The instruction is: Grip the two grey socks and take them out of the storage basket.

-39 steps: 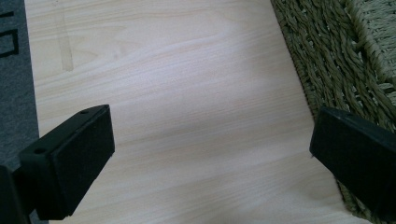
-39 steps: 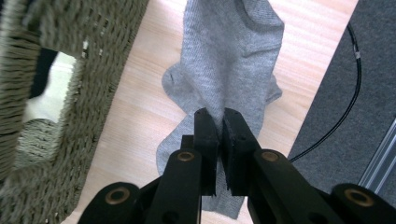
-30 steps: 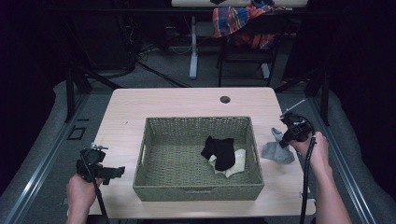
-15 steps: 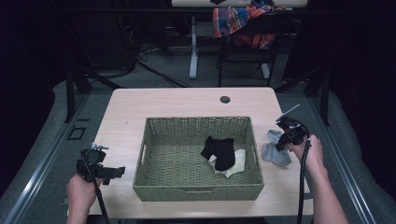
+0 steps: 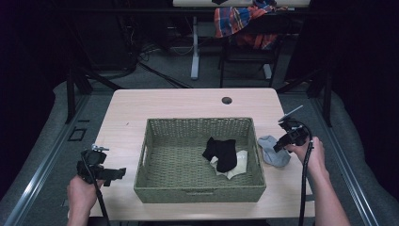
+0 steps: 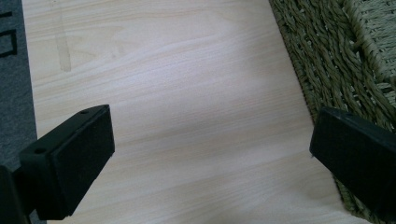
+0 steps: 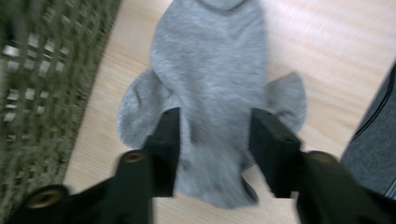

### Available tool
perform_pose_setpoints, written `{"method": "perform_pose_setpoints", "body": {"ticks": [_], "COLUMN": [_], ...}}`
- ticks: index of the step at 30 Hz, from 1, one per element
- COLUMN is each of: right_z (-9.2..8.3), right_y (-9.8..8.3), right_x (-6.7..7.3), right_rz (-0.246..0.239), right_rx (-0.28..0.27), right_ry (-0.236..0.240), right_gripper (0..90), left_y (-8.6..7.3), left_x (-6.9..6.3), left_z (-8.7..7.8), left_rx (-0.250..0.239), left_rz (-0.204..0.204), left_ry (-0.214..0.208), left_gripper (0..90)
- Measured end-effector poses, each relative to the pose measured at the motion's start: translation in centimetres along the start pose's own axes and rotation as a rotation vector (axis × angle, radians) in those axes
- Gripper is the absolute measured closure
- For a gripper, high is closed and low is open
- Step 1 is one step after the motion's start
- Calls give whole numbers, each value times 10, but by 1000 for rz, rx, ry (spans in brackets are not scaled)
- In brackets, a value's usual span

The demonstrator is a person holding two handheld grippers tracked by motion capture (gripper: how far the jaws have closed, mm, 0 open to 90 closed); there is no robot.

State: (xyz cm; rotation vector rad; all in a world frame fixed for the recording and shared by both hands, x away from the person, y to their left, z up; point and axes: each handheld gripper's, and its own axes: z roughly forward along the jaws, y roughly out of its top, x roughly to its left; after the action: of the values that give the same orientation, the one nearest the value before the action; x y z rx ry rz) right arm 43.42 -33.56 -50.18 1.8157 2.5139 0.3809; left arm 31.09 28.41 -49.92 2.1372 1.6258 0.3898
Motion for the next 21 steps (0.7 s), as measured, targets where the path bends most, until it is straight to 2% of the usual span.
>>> {"method": "perform_pose_setpoints", "body": {"ticks": [2, 3, 5, 8, 9, 11, 13, 15, 19, 21], "right_z": [-4, -13, -18, -35, -41, -47, -51, -62, -73, -84], "right_y": [1, -1, -1, -5, -5, -6, -7, -7, -8, -10], "right_x": [-1, 1, 2, 6, 6, 8, 10, 16, 24, 35], "right_rz": [-19, -18, -32, -30, -47, -47, -52, -80, -113, -138], "right_rx": [9, -22, -31, -89, -81, -84, -91, -86, -91, -101], "right_ry": [5, -4, -4, 5, 1, 12, 24, 42, 35, 16], "right_gripper": [489, 417, 400, 285, 255, 186, 170, 145, 143, 143], "left_y": [0, 0, 0, 0, 0, 0, 0, 0, 0, 0], "left_x": [0, 0, 0, 0, 0, 0, 0, 0, -1, -1], "left_z": [0, 0, 0, 0, 0, 0, -1, -1, -1, -1], "left_rx": [0, -2, -2, -1, -1, -1, -2, -3, -5, -10], "left_rz": [1, 0, 0, -1, 0, 0, 0, 0, 3, 2], "left_ry": [0, 0, 0, -2, -2, -3, -3, -3, -1, 0], "left_gripper": [1, 1, 1, 1, 0, 0, 0, 1, 1, 1]}}
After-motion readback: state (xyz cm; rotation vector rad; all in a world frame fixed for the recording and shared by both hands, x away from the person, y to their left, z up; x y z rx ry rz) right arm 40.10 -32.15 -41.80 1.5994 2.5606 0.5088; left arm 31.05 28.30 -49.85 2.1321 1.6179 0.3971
